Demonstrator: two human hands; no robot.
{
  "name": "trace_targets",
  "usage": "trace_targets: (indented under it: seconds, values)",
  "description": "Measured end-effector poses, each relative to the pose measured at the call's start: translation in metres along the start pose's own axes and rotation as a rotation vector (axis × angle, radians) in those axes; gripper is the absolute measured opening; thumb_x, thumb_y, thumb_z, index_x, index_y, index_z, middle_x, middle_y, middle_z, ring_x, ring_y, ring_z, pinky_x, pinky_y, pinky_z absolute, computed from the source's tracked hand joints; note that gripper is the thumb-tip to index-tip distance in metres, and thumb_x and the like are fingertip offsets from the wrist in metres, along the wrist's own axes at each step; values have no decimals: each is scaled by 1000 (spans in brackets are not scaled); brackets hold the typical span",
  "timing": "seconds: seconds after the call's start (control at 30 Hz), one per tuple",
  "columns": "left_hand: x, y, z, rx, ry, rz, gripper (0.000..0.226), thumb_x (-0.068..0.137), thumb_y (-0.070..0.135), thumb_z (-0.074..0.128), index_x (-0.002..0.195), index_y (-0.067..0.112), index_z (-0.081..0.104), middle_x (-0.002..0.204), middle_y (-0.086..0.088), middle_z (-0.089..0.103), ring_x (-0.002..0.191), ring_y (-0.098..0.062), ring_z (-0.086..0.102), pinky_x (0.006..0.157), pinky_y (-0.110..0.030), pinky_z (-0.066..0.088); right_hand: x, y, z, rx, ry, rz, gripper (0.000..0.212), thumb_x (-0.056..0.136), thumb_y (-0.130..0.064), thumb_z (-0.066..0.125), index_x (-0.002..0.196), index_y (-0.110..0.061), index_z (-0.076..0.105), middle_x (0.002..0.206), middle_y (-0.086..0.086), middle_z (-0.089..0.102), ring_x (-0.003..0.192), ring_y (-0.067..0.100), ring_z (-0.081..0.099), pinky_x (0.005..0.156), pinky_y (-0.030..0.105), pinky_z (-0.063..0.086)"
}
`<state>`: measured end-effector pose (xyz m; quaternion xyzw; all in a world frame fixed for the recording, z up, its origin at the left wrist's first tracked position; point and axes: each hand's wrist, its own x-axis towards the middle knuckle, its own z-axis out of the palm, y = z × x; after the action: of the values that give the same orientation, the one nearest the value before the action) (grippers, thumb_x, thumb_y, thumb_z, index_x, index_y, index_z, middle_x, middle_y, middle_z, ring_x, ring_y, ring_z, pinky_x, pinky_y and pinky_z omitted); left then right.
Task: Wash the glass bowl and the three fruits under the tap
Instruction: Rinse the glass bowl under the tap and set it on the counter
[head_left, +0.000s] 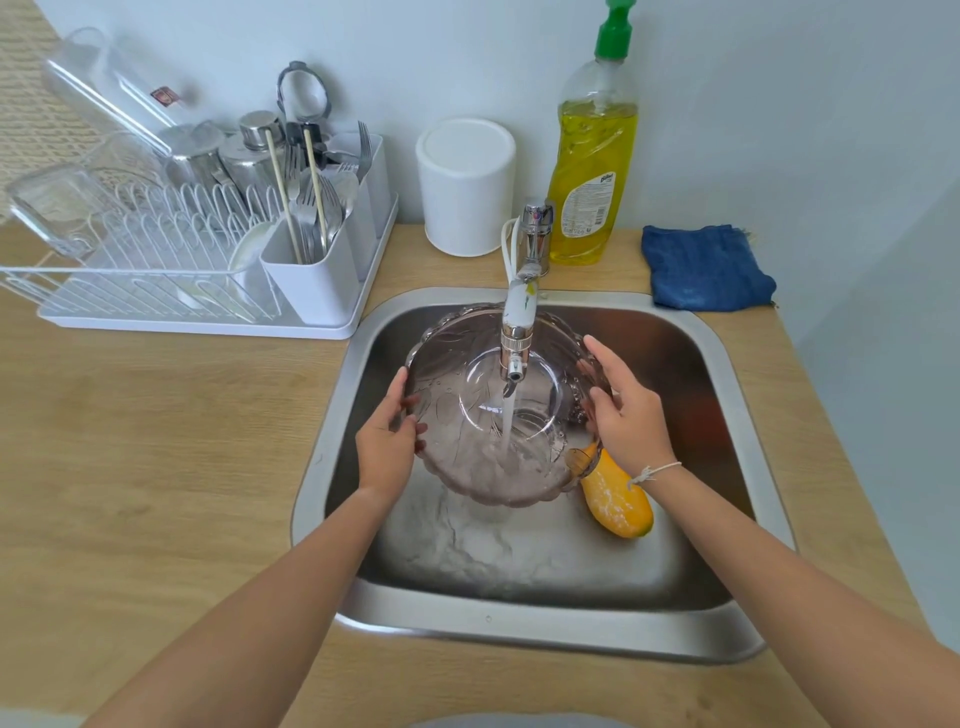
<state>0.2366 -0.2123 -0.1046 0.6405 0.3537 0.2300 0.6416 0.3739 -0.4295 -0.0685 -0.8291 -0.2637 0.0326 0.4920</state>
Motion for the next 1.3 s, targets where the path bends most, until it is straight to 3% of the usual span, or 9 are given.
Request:
trace_targets:
  seconds: [0.13, 0.27, 0.37, 0.47, 0.63, 0.73, 0.83, 0.93, 1.3]
  values:
    - [1, 6, -6, 102, -62, 35, 73, 88, -11, 50, 136, 43, 39, 117, -3, 60, 87, -12, 60, 73, -32, 55, 4, 1, 0, 30, -11, 63, 69, 86, -1, 47, 126, -57, 39, 107, -23, 59, 96, 34, 64, 87, 53, 51]
    - [5, 15, -16, 227, -185, 81, 80, 84, -15, 51, 142, 39, 33, 143, 4, 47, 127, -9, 47, 100, -37, 49, 7, 2, 1, 240, -80, 167, 66, 87, 9, 45, 131, -39, 44, 129, -11, 53, 124, 11, 50, 102, 26, 45]
    - [8, 26, -20, 279, -176, 49, 75, 86, -14, 46, 142, 35, 35, 134, -8, 54, 101, -10, 59, 69, -17, 56, 8, 0, 4, 407, -127, 250, 61, 87, 17, 39, 136, -19, 41, 130, -2, 52, 123, 11, 51, 97, 19, 45]
    - [13, 35, -23, 279, -159, 12, 72, 88, -12, 41, 140, 38, 37, 117, -12, 60, 75, -17, 60, 52, -18, 54, 13, 0, 4, 401, -186, 286, 60, 88, 14, 40, 136, -21, 40, 127, 5, 57, 114, 10, 55, 93, 19, 48]
    - [14, 38, -24, 312, -164, 40, 72, 87, -13, 39, 137, 39, 40, 110, -11, 62, 78, -24, 61, 59, -30, 58, 50, -15, -15, 275, -205, 272, 58, 88, 2, 49, 138, -25, 39, 134, 6, 52, 108, 16, 56, 90, 32, 48]
    - [14, 37, -24, 334, -160, 52, 70, 87, -11, 39, 136, 39, 40, 112, -9, 62, 79, -21, 62, 63, -33, 58, 80, -38, -28, 96, -226, 137, 60, 89, -3, 45, 141, -29, 33, 145, -5, 40, 125, 13, 43, 98, 29, 40]
    - [13, 39, -23, 348, -151, 52, 70, 87, -11, 39, 136, 39, 41, 107, -10, 63, 78, -15, 61, 54, -23, 55, 110, -63, -29, -67, -240, -57, 61, 86, 1, 42, 143, -20, 32, 152, 1, 30, 139, 15, 27, 117, 35, 21]
    - [11, 38, -24, 367, -165, 60, 68, 88, -11, 38, 136, 38, 42, 110, -9, 62, 87, -12, 61, 52, -17, 53, 137, -82, -26, -285, -280, -143, 61, 89, -1, 38, 145, -19, 25, 156, -1, 18, 144, 15, 16, 119, 32, 14]
    - [10, 37, -24, 376, -170, 63, 69, 88, -10, 38, 131, 43, 43, 107, -11, 63, 82, -18, 63, 53, -21, 55, 149, -92, -9, -481, -281, -160, 64, 87, 4, 33, 146, -18, 23, 157, -4, 16, 143, 15, 18, 115, 31, 20]
